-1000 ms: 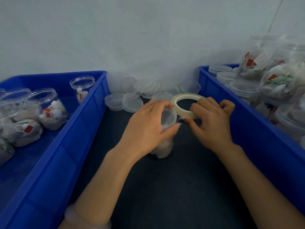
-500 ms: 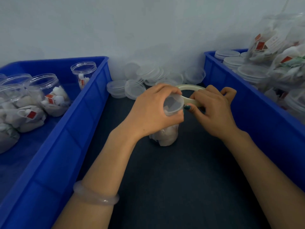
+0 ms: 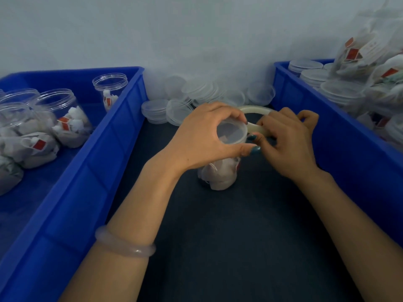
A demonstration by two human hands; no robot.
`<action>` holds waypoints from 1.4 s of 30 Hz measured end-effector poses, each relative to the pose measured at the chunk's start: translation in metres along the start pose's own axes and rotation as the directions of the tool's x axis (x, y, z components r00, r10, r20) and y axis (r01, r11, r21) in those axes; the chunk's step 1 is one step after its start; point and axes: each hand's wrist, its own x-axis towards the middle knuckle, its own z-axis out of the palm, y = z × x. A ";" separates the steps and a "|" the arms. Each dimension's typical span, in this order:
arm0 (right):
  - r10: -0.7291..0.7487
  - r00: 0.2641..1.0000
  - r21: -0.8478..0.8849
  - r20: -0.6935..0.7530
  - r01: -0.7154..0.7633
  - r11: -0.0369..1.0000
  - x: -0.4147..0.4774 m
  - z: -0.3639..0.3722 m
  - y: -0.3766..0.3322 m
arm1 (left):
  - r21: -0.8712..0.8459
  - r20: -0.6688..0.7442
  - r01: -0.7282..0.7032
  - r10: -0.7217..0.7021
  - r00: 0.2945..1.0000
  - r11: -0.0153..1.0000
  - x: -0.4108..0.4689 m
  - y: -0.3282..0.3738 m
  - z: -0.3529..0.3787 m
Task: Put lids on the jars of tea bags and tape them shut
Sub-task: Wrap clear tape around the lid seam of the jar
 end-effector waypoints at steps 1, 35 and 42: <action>0.005 1.000 0.001 -0.007 -0.005 1.000 0.001 -0.002 0.002 | -0.002 -0.015 0.001 -0.001 1.000 1.000 0.000 0.000 0.001; 0.029 0.998 0.008 -0.054 -0.029 1.000 0.006 -0.007 -0.008 | -0.049 0.099 0.023 -0.018 0.995 0.999 -0.010 0.009 -0.013; 0.005 1.000 0.030 0.023 -0.006 1.000 0.005 -0.008 -0.010 | 0.006 -0.100 0.079 -0.078 0.992 0.997 -0.010 0.013 0.003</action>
